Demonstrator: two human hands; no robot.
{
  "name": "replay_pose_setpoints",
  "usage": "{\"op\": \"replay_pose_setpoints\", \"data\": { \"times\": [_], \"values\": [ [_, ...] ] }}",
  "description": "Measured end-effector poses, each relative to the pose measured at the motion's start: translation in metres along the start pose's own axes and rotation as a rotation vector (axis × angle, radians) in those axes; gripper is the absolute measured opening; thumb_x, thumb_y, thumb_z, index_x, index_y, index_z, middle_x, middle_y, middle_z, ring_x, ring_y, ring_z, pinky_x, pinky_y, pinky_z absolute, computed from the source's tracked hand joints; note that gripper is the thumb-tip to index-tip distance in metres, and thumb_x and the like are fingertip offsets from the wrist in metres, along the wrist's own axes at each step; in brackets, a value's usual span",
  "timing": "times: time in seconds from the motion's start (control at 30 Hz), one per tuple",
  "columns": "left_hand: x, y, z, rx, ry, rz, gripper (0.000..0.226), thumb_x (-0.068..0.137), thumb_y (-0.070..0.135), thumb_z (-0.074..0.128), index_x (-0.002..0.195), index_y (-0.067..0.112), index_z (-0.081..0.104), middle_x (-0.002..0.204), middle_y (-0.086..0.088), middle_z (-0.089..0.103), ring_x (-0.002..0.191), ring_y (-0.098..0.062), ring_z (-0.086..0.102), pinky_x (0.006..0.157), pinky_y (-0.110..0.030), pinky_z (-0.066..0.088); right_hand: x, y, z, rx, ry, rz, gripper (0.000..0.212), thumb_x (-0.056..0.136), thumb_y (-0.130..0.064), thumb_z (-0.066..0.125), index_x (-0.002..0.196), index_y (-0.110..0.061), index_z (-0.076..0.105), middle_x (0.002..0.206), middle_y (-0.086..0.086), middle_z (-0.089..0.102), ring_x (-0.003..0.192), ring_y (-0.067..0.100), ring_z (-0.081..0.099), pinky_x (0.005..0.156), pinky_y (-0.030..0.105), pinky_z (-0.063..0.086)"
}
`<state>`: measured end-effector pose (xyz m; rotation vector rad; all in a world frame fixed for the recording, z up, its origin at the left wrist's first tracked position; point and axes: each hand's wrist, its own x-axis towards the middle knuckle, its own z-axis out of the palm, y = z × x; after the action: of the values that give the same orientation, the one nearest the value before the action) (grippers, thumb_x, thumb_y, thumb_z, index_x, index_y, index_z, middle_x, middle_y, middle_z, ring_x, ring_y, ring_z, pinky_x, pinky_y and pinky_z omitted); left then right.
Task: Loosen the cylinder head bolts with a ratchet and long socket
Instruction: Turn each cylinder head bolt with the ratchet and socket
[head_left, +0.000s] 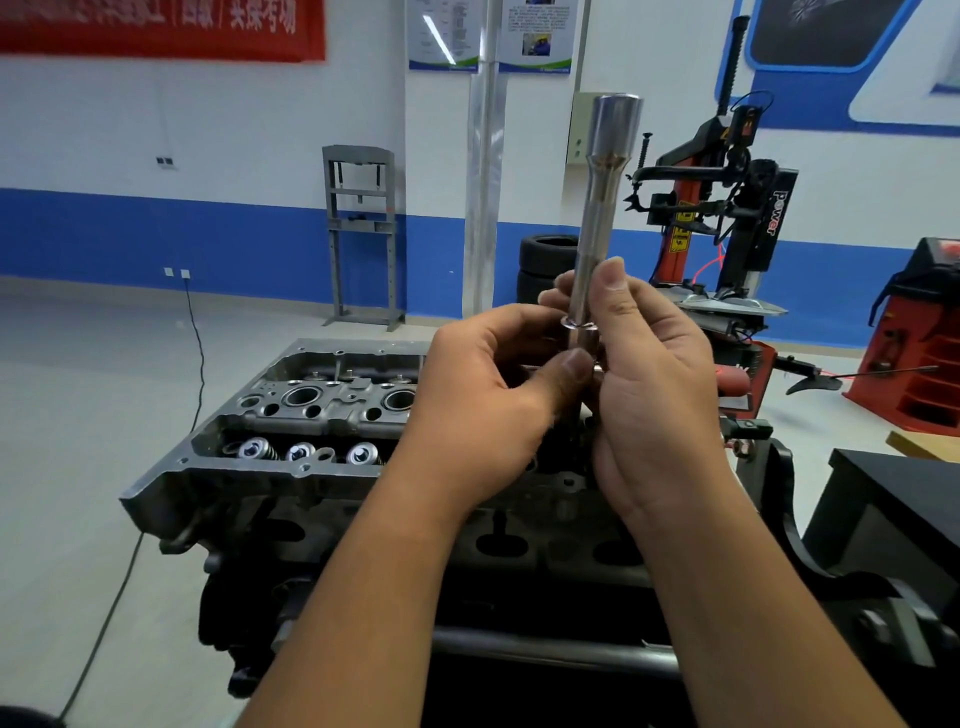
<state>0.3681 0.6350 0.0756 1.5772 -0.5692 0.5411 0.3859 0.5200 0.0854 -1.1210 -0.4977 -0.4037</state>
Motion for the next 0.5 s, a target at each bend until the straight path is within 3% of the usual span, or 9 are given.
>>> {"op": "replay_pose_setpoints", "data": {
  "times": [0.1, 0.2, 0.3, 0.5],
  "values": [
    [0.0002, -0.0011, 0.0002, 0.075, 0.094, 0.003, 0.02, 0.083, 0.017, 0.086, 0.101, 0.019, 0.077, 0.091, 0.007, 0.079, 0.086, -0.009, 0.076, 0.077, -0.028, 0.064, -0.0005, -0.0008, -0.0007, -0.027, 0.006, -0.026, 0.029, 0.069, -0.05, 0.081, 0.081, -0.024, 0.073, 0.092, 0.008, 0.074, 0.086, 0.023, 0.073, 0.078, 0.044, 0.063],
    [-0.0009, 0.0002, 0.0009, 0.035, 0.043, 0.008, 0.017, 0.091, 0.015, 0.079, 0.106, 0.023, 0.077, 0.098, 0.008, 0.08, 0.094, -0.008, 0.077, 0.082, -0.026, 0.063, -0.0005, 0.0008, -0.0001, -0.049, -0.011, -0.043, 0.032, 0.083, -0.048, 0.07, 0.088, -0.016, 0.073, 0.092, 0.006, 0.074, 0.091, 0.026, 0.072, 0.084, 0.05, 0.063],
    [-0.0016, 0.0017, 0.0013, -0.042, -0.034, 0.007, 0.028, 0.098, 0.004, 0.069, 0.11, 0.029, 0.073, 0.107, 0.011, 0.08, 0.103, -0.004, 0.075, 0.086, -0.017, 0.058, 0.0004, 0.0013, -0.0006, -0.023, 0.006, -0.011, 0.035, 0.093, -0.047, 0.06, 0.085, -0.017, 0.076, 0.091, 0.007, 0.075, 0.093, 0.029, 0.071, 0.088, 0.052, 0.061],
    [-0.0003, -0.001, 0.0006, 0.044, 0.096, 0.016, 0.021, 0.083, 0.017, 0.085, 0.103, 0.017, 0.077, 0.094, 0.007, 0.08, 0.089, -0.008, 0.077, 0.077, -0.021, 0.062, -0.0007, -0.0006, -0.0001, -0.002, -0.011, -0.014, 0.032, 0.074, -0.048, 0.078, 0.084, -0.019, 0.072, 0.093, 0.008, 0.075, 0.094, 0.032, 0.073, 0.089, 0.062, 0.059]
  ]
}}
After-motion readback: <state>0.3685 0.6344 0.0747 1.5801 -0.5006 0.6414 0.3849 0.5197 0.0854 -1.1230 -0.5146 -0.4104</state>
